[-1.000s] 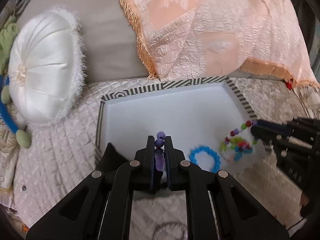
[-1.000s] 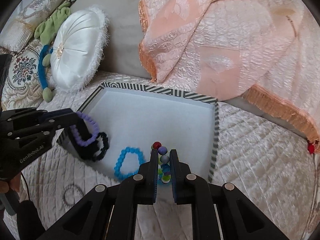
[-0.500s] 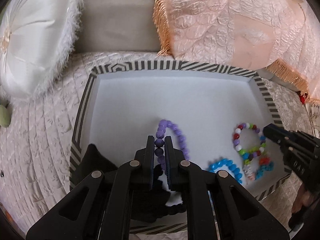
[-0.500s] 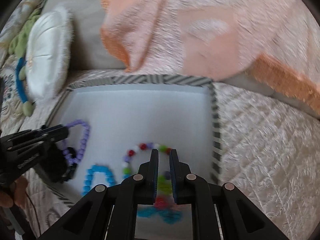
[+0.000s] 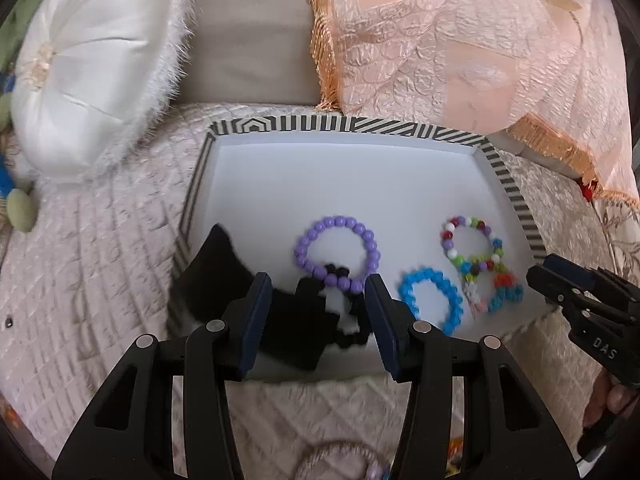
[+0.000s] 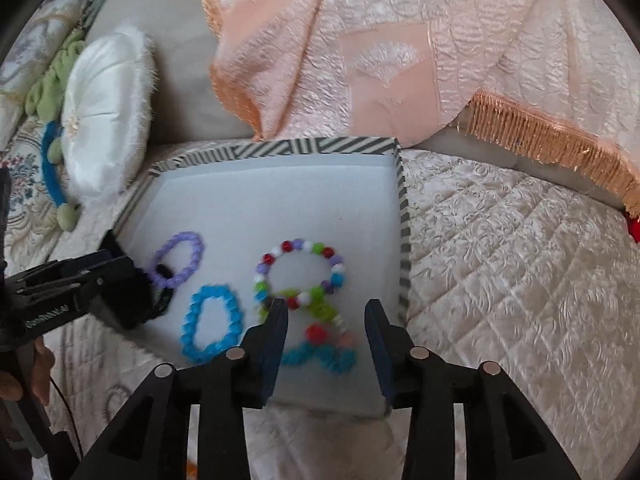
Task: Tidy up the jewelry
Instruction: 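Lower the purple bracelet into the tray and open the left tool while the right drops the multicolour bracelet, then move both open tools back over the remaining jewelry beside the tray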
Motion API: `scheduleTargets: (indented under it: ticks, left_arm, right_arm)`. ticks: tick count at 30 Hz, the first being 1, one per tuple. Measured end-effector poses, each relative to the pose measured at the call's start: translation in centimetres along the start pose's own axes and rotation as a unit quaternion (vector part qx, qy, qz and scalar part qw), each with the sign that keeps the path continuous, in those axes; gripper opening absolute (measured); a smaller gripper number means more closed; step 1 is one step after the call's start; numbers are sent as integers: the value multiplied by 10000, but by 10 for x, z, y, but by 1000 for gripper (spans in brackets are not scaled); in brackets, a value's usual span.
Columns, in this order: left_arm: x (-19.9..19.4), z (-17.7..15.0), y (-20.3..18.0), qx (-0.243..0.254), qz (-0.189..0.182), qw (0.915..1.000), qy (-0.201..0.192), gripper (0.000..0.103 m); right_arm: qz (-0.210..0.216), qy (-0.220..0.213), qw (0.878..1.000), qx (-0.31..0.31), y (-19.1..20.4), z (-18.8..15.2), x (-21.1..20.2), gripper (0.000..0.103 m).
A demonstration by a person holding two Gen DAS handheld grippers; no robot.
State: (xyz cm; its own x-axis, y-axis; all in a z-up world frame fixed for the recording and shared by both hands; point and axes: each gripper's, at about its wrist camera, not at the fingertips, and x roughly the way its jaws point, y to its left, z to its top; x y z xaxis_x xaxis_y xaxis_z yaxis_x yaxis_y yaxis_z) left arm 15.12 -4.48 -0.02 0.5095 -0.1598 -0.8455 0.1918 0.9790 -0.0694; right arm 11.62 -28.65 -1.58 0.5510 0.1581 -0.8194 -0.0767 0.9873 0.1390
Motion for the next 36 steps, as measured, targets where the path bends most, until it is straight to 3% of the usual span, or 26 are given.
scheduleTargets:
  ticks: [23, 36]
  left_arm:
    - [-111, -76, -19, 322, 361, 9954, -822, 48]
    - [-125, -104, 5, -123, -30, 9988, -477, 48]
  right_arm:
    - [79, -458, 9987, -211, 62, -68, -102, 41]
    - [140, -470, 9985, -236, 64, -101, -134, 49]
